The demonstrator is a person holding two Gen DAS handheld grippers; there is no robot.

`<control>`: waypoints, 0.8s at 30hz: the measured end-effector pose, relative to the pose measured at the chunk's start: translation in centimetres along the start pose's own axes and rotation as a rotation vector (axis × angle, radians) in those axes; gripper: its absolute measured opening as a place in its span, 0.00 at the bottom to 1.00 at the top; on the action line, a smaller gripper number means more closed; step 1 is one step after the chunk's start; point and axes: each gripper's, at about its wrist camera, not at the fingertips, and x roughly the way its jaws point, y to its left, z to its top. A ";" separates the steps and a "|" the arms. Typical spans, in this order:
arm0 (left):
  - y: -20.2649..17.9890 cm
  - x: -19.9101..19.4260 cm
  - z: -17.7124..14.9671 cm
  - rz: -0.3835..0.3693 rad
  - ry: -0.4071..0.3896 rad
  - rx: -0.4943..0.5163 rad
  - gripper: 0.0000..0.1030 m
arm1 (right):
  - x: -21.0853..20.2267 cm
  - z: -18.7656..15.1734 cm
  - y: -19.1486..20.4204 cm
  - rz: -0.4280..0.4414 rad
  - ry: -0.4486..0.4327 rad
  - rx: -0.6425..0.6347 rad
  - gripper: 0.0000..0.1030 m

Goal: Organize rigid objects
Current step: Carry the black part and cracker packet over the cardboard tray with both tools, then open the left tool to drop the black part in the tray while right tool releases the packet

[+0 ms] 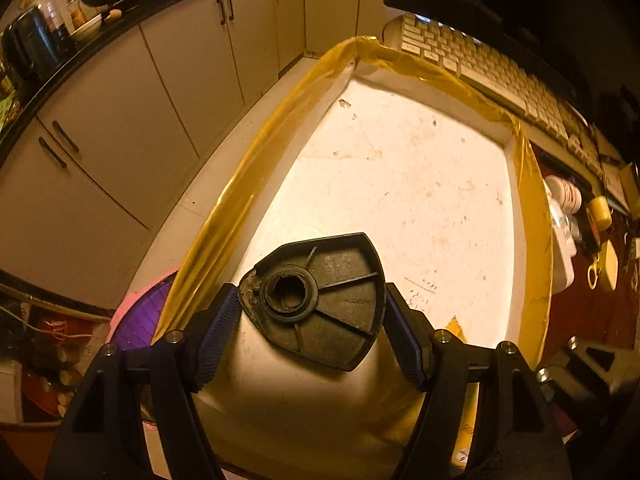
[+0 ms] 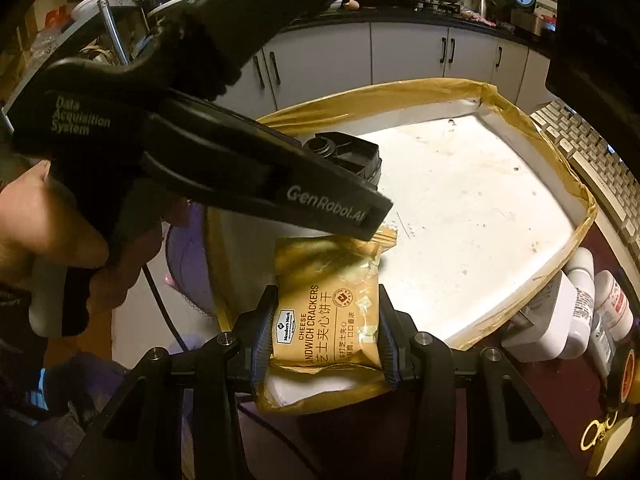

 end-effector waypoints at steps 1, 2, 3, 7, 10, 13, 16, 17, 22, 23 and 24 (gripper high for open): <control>-0.1 0.1 0.0 0.009 0.002 0.008 0.69 | -0.1 0.0 0.0 -0.005 0.005 -0.003 0.39; -0.3 0.1 -0.1 0.019 0.002 0.018 0.69 | -0.1 0.0 0.0 -0.008 0.008 -0.004 0.39; -0.4 0.2 -0.1 0.025 0.005 0.025 0.70 | 0.0 0.1 0.0 -0.011 0.011 -0.005 0.39; -0.5 0.3 0.1 0.032 0.010 0.024 0.70 | 0.2 0.3 0.0 -0.026 0.013 -0.003 0.40; -0.6 0.2 0.1 0.035 0.014 0.020 0.70 | 0.2 0.4 -0.1 -0.030 0.009 0.001 0.40; -0.5 0.2 0.0 0.029 0.023 0.008 0.70 | -0.1 0.3 -0.1 -0.036 0.002 0.006 0.42; -0.4 0.0 -0.1 0.030 0.029 0.003 0.69 | -0.5 0.2 -0.2 -0.046 -0.009 0.019 0.50; -0.4 0.0 -0.2 0.031 0.031 0.001 0.70 | -0.7 0.1 -0.3 -0.050 -0.014 0.024 0.51; -0.3 -0.2 -0.4 0.035 0.038 -0.006 0.70 | -2.4 -0.1 -0.6 -0.042 -0.057 0.046 0.59; -0.4 -0.2 -0.2 0.036 0.041 -0.007 0.69 | -2.8 -0.2 -0.5 -0.039 -0.069 0.051 0.60; -0.4 -0.3 -0.2 0.035 0.043 -0.009 0.69 | -3.1 -0.3 -0.6 -0.038 -0.079 0.058 0.60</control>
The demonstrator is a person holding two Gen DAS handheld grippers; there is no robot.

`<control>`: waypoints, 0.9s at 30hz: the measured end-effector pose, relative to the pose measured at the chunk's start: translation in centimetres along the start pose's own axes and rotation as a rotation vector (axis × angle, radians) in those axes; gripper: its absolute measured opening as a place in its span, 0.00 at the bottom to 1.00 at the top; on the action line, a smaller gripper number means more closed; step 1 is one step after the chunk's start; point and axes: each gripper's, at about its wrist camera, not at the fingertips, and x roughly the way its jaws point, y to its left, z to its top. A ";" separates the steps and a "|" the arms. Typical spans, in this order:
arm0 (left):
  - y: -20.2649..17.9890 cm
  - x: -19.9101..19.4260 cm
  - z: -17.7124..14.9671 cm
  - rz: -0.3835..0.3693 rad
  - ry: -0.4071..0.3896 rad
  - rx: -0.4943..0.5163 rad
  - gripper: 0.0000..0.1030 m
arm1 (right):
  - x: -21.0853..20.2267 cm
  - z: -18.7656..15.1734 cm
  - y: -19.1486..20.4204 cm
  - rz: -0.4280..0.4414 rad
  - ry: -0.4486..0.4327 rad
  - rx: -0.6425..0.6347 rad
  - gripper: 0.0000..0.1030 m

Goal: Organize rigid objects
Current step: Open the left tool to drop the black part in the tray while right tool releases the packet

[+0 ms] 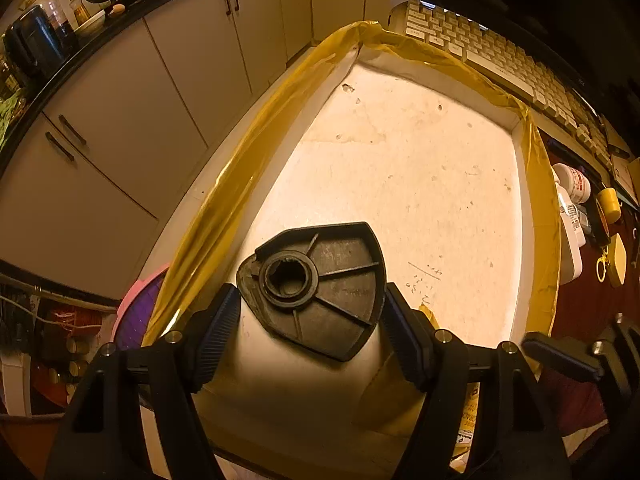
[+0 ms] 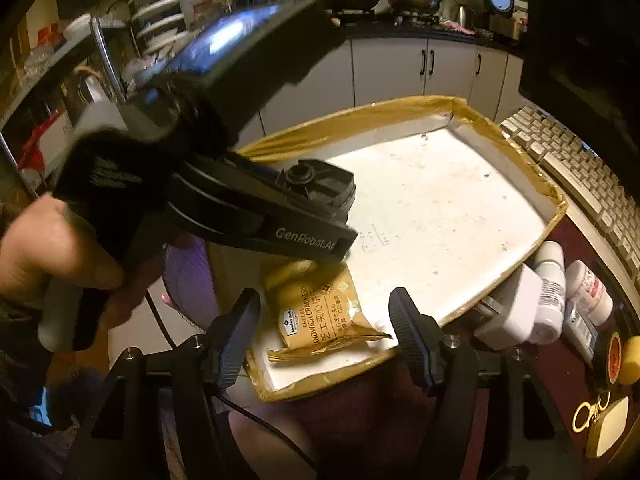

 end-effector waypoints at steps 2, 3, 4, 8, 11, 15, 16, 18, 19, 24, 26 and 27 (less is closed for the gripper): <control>0.1 -0.1 -0.1 -0.012 0.000 -0.008 0.69 | -0.8 -0.3 -0.1 0.000 -0.020 0.017 0.61; 0.2 -0.3 -0.1 -0.025 -0.012 -0.014 0.69 | -1.1 -0.4 -0.3 0.000 -0.029 0.025 0.61; 0.3 -0.6 -0.2 -0.045 -0.027 -0.020 0.69 | -1.5 -0.5 -0.5 -0.003 -0.038 0.036 0.61; 0.4 -0.9 -0.6 -0.043 -0.033 -0.012 0.69 | -2.9 -1.3 -1.1 -0.014 -0.066 0.077 0.66; 0.3 -1.2 -0.5 -0.011 -0.045 0.009 0.69 | -3.9 -2.1 -1.8 -0.020 -0.087 0.107 0.68; -0.2 -1.4 -0.7 -0.008 -0.059 0.007 0.69 | -4.8 -2.9 -2.8 -0.029 -0.110 0.147 0.68; -0.1 -1.5 -0.7 -0.028 -0.058 -0.011 0.69 | -5.1 -3.1 -3.1 -0.035 -0.116 0.157 0.68; -0.2 -1.7 -0.8 -0.058 -0.051 -0.042 0.69 | -5.6 -3.6 -3.6 -0.041 -0.126 0.175 0.69; -0.1 -1.8 -0.7 -0.075 -0.045 -0.056 0.69 | -6.0 -3.9 -4.0 -0.043 -0.132 0.188 0.69; -0.4 -2.7 -0.9 -0.105 -0.046 -0.077 0.70 | -6.8 -5.1 -5.7 -0.061 -0.147 0.250 0.73; -0.8 -3.2 -1.1 -0.116 -0.051 -0.075 0.73 | -7.1 -5.6 -6.5 -0.066 -0.149 0.275 0.73; -0.9 -3.5 -1.2 -0.120 -0.052 -0.073 0.74 | -7.2 -5.9 -6.7 -0.070 -0.151 0.283 0.74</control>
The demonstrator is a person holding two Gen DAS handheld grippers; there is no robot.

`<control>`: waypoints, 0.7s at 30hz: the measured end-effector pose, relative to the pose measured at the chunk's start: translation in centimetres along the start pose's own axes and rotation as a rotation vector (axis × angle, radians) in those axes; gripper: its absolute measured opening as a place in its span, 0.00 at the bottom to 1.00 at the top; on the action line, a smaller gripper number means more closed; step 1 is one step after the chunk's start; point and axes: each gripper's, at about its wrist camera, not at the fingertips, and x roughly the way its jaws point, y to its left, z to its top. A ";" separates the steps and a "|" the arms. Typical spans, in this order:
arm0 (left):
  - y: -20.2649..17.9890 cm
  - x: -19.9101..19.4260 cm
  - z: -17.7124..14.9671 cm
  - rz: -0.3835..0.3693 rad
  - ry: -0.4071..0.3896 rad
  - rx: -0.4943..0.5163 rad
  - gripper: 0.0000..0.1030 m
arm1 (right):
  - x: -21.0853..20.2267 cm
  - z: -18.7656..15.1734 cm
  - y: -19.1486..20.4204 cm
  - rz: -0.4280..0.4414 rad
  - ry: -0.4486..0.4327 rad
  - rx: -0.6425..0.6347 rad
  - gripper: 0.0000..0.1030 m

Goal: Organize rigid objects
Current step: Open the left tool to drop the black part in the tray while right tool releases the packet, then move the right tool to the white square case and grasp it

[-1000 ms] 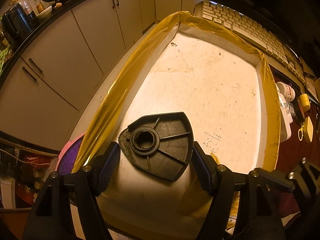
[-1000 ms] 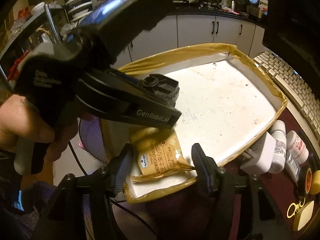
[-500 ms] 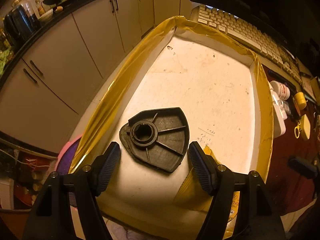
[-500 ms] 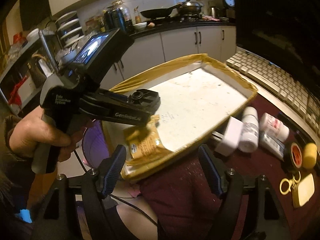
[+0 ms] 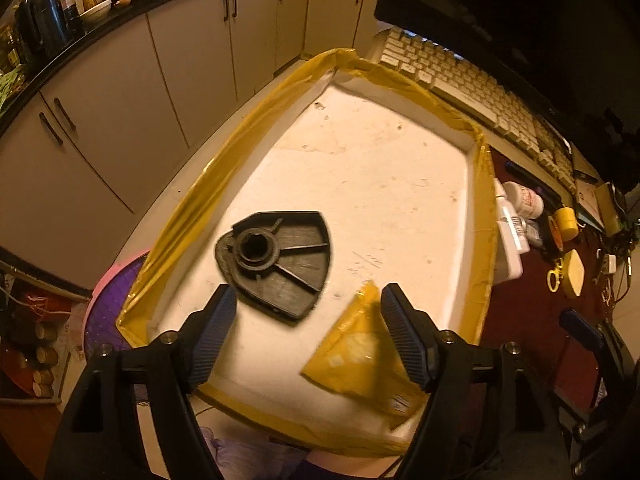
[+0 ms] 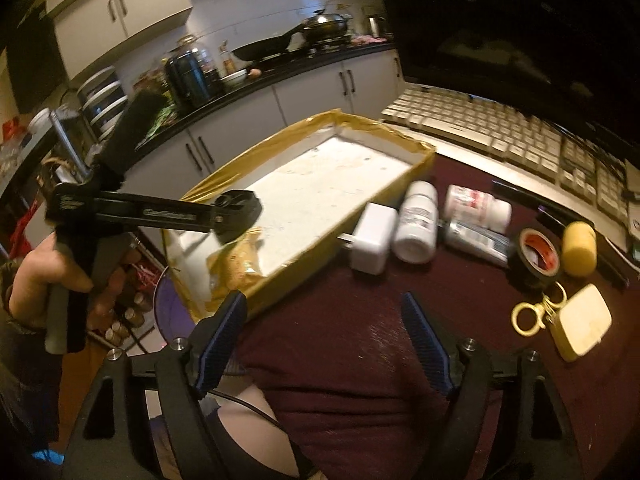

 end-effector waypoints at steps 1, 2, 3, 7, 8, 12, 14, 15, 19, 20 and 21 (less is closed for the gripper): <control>-0.3 -0.1 0.1 -0.005 -0.002 0.004 0.74 | -0.1 -0.2 -0.4 -0.004 -0.003 0.010 0.74; -0.6 -0.4 0.0 -0.013 -0.005 0.010 0.74 | -0.2 -0.3 -0.7 -0.006 -0.004 0.018 0.75; -0.9 -0.7 -0.1 -0.020 -0.005 0.015 0.74 | -0.3 -0.5 -1.0 -0.008 -0.004 0.027 0.77; -2.7 -2.1 -0.6 -0.067 -0.012 0.053 0.74 | -0.4 -1.3 -2.6 -0.024 0.002 0.068 0.89; -3.2 -2.3 -0.7 -0.080 -0.013 0.064 0.74 | -0.5 -1.5 -2.9 -0.027 0.003 0.077 0.89; -5.7 -3.1 -1.0 -0.123 -0.015 0.124 0.74 | -1.1 -2.4 -4.8 -0.068 0.002 0.132 0.89; -7.1 -3.4 -1.2 -0.145 -0.011 0.158 0.74 | -1.7 -2.8 -5.8 -0.101 -0.002 0.171 0.90; -7.9 -3.5 -1.3 -0.159 -0.008 0.178 0.74 | -2.0 -3.0 -6.3 -0.120 -0.004 0.185 0.90; -10.5 -3.4 -1.5 -0.192 0.000 0.235 0.74 | -3.0 -3.5 -7.8 -0.180 -0.006 0.213 0.91; -11.2 -3.3 -1.6 -0.200 0.003 0.249 0.74 | -3.2 -3.6 -8.1 -0.185 -0.007 0.219 0.91; -11.8 -3.1 -1.6 -0.207 0.007 0.261 0.74 | -3.4 -3.8 -8.4 -0.190 -0.009 0.226 0.91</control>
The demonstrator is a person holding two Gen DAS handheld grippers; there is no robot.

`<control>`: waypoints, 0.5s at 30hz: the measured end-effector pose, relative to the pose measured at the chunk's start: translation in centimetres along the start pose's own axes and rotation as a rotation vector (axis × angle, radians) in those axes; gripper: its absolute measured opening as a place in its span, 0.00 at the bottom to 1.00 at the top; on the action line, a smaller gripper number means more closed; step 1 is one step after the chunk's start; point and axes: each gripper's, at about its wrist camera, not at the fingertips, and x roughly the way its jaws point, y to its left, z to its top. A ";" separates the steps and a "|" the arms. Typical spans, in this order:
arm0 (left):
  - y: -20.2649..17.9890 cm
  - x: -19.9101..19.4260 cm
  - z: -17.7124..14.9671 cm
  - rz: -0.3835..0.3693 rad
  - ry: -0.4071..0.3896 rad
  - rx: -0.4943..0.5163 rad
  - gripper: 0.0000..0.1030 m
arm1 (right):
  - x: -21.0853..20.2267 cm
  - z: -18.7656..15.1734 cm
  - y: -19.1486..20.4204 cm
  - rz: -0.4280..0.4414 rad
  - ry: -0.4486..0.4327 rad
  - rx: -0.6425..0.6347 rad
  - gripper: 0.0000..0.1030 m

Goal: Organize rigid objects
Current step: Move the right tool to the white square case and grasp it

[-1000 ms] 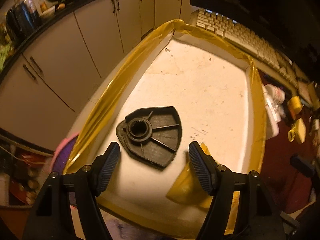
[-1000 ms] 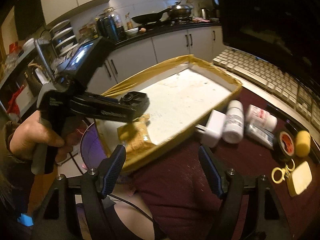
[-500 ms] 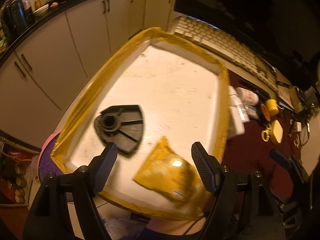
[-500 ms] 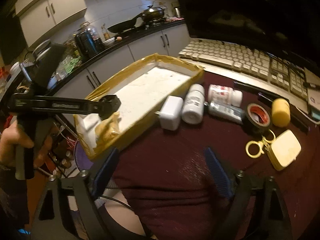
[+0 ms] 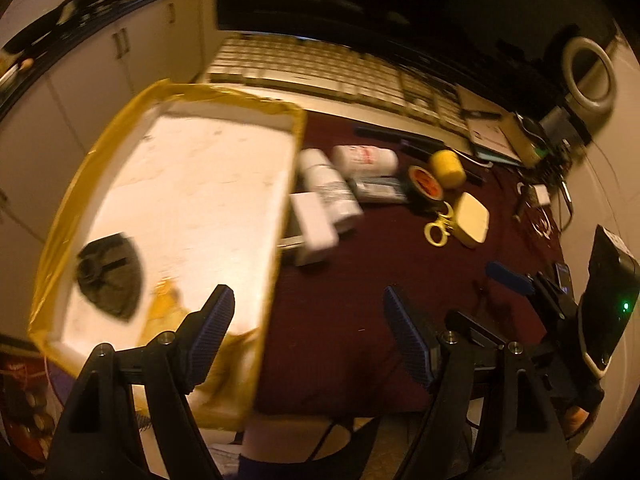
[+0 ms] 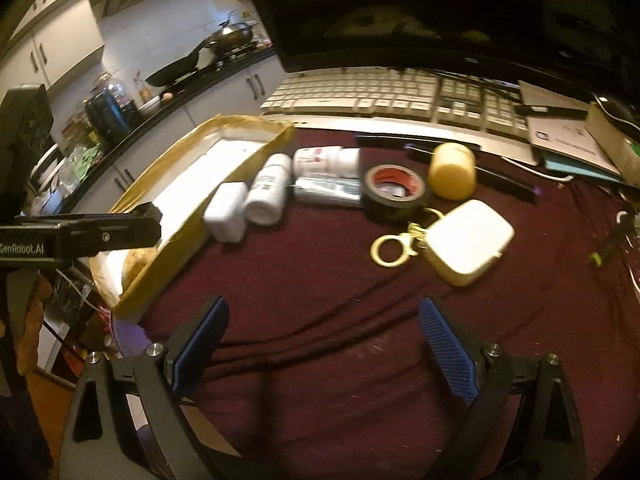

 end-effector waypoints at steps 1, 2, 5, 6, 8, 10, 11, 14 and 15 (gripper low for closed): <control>-0.5 0.3 0.1 -0.005 0.004 0.010 0.74 | -0.1 0.0 -0.5 -0.007 0.001 0.010 0.91; -1.0 0.8 0.3 -0.007 0.010 0.021 0.74 | -0.2 0.0 -0.8 -0.013 0.002 0.017 0.91; -1.7 1.7 0.8 -0.018 0.003 0.028 0.74 | -0.3 0.0 -1.6 -0.027 0.005 0.041 0.91; -1.8 1.8 1.1 -0.028 -0.013 0.027 0.74 | -0.2 0.0 -1.8 -0.030 0.007 0.047 0.91; -2.1 1.8 1.6 -0.030 -0.046 0.029 0.74 | -0.1 0.0 -2.1 -0.030 0.009 0.053 0.91; -2.5 1.8 2.1 -0.026 -0.070 0.047 0.73 | -0.2 0.0 -2.2 -0.029 0.008 0.055 0.91; -2.7 2.0 2.4 -0.017 -0.070 0.060 0.71 | -0.1 0.0 -2.1 -0.028 0.008 0.055 0.91; -3.1 3.3 3.0 0.010 -0.046 0.079 0.57 | -0.1 0.1 -2.2 -0.026 0.007 0.056 0.91; -3.1 3.8 3.1 0.019 -0.035 0.080 0.52 | -0.1 0.1 -2.2 -0.025 0.006 0.056 0.91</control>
